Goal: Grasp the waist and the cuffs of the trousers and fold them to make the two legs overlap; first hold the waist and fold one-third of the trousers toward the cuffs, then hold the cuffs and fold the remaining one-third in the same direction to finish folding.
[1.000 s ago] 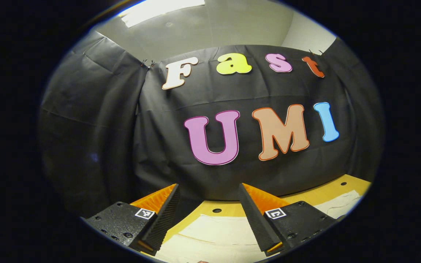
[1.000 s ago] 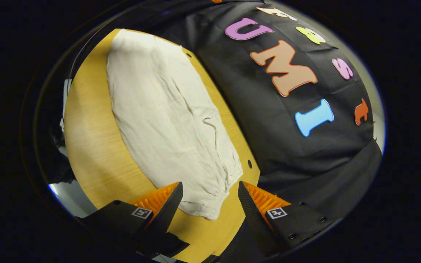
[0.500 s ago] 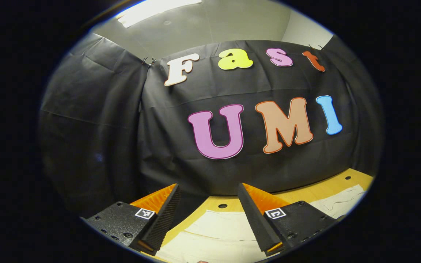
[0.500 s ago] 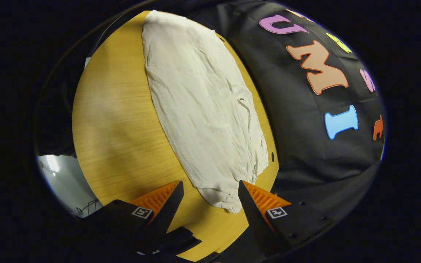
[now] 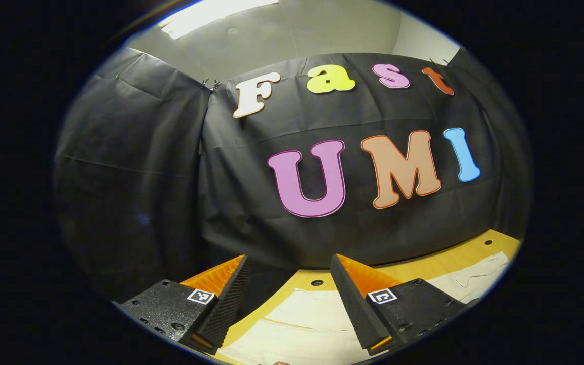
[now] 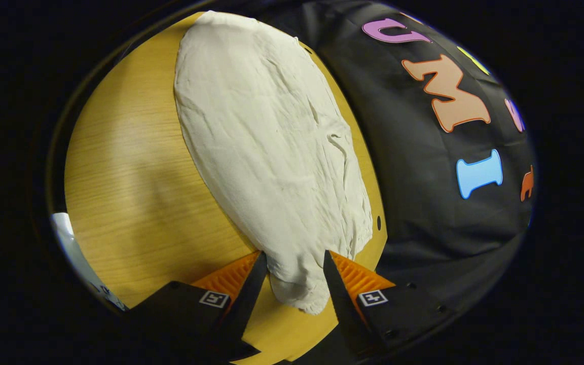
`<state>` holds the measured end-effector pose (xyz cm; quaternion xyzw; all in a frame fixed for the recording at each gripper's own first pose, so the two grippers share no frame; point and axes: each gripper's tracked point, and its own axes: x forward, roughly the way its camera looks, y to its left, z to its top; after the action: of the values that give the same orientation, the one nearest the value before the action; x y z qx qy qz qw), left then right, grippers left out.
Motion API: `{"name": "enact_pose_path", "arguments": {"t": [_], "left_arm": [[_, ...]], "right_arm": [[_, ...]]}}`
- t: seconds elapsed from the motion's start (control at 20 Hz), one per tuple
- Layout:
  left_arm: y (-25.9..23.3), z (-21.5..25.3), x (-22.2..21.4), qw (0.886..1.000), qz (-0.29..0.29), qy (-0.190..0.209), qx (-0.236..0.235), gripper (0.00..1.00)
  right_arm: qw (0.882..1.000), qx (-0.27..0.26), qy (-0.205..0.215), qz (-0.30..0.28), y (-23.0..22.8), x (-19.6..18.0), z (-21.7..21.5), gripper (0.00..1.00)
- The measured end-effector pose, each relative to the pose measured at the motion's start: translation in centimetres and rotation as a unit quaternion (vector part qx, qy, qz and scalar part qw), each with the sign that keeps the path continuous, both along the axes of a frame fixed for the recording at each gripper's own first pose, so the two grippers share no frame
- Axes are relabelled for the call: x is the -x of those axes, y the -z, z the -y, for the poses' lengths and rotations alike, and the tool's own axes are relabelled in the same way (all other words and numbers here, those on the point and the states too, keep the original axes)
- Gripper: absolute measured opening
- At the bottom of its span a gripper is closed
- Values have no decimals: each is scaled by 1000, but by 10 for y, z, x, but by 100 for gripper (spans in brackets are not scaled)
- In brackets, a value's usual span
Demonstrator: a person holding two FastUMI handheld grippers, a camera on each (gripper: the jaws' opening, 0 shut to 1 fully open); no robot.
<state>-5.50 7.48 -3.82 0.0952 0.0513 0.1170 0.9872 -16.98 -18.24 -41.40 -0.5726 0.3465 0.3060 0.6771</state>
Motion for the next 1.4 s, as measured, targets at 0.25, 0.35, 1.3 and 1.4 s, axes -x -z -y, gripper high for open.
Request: {"name": "enact_pose_path", "arguments": {"t": [0.25, 0.35, 1.3, 1.4], "left_arm": [[5, 0, 2, 1000, -4, 7, -6, 93], [13, -3, 4, 1000, -15, 7, -8, 93], [137, -63, 75, 954, -202, 105, -194, 96], [159, -66, 87, 942, -230, 124, -209, 96]], "right_arm": [[1000, 15, 2, -21, 17, 6, -3, 25], [1000, 23, 1, -10, 14, 6, -5, 17], [999, 40, 4, 13, 17, 2, -2, 7], [999, 40, 4, 13, 17, 2, -2, 7]]}}
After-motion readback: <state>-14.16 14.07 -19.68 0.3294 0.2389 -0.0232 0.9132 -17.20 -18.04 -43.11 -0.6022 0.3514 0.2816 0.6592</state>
